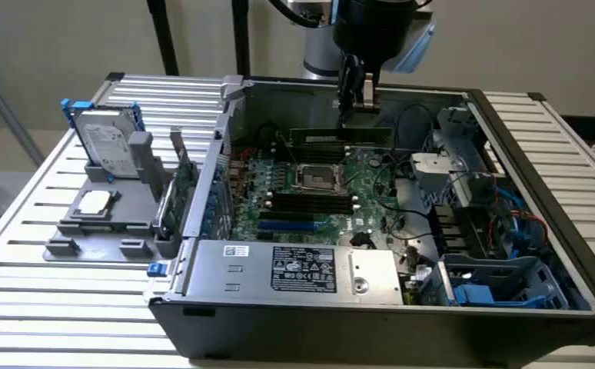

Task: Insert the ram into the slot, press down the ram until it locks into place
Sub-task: 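Insert the ram into the slot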

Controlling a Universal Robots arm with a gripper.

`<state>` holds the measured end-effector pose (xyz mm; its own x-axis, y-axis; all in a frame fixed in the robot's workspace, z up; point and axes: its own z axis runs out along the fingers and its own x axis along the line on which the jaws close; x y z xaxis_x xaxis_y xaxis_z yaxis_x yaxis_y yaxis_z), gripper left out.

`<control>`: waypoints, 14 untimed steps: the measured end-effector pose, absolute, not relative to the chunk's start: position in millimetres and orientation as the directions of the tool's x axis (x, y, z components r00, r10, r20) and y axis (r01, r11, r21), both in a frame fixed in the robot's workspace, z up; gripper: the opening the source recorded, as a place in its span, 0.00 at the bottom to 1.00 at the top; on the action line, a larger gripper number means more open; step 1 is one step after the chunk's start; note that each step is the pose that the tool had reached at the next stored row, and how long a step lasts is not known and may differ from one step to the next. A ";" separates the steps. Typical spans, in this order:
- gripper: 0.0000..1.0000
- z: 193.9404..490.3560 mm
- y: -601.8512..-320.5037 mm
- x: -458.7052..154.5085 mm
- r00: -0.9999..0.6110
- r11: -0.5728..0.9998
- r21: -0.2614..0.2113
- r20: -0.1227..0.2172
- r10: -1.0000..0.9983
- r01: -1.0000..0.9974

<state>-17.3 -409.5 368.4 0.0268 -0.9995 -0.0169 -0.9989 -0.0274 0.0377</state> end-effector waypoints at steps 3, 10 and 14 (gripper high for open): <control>0.14 368.5 -409.5 -17.3 0.027 -0.027 0.038 -0.017 -0.999 -0.999; 0.14 368.4 -409.5 -17.3 0.027 -0.027 0.038 -0.017 -1.000 -0.999; 0.14 366.6 -409.2 -20.0 0.004 -0.004 0.038 -0.016 -1.000 -0.999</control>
<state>-20.0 -409.2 366.6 0.0037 -0.9999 -0.0164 -0.9993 -0.0043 0.0381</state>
